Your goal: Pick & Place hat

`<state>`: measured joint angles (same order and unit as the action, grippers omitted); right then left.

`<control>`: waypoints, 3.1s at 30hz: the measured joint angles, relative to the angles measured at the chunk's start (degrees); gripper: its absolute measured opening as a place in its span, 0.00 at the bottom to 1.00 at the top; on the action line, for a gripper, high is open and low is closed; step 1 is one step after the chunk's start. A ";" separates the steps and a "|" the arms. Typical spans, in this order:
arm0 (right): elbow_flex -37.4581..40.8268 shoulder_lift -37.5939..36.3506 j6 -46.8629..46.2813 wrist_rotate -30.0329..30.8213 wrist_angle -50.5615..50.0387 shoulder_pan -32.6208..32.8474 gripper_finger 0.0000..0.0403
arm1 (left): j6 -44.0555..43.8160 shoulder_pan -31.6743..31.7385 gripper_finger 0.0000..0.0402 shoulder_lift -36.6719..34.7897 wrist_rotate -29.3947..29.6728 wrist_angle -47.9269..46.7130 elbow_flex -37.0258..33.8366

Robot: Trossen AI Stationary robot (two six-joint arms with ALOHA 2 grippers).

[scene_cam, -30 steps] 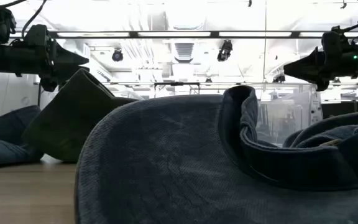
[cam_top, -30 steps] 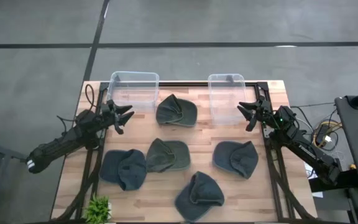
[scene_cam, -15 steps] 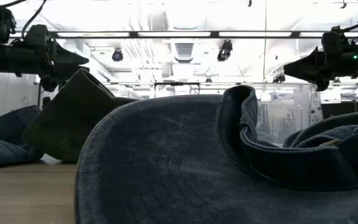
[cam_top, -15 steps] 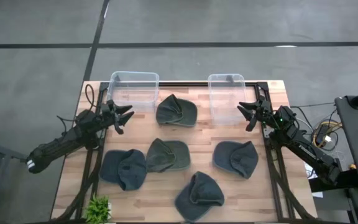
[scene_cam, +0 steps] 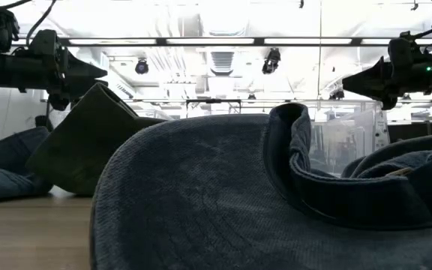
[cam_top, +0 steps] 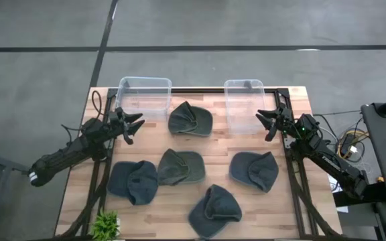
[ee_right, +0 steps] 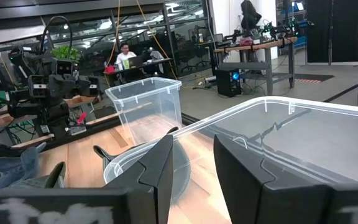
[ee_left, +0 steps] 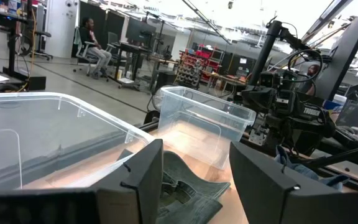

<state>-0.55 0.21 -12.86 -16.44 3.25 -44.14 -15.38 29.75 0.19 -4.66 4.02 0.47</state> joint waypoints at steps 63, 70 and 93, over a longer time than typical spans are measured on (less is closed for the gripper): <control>-0.01 -0.09 -21.79 -22.32 15.39 2.69 0.28 | -11.05 -0.01 0.44 0.04 -3.62 2.72 0.00; -0.75 0.03 -23.43 -22.39 19.52 11.43 0.28 | -10.64 -0.01 0.44 0.04 -4.51 3.01 0.02; -29.43 37.70 2.65 9.66 -3.51 53.25 0.28 | -15.12 -0.01 0.44 0.07 -4.51 3.57 0.02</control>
<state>-29.98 37.91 -10.21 -6.78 -0.27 9.11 -30.50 29.74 0.25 -9.17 7.60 0.49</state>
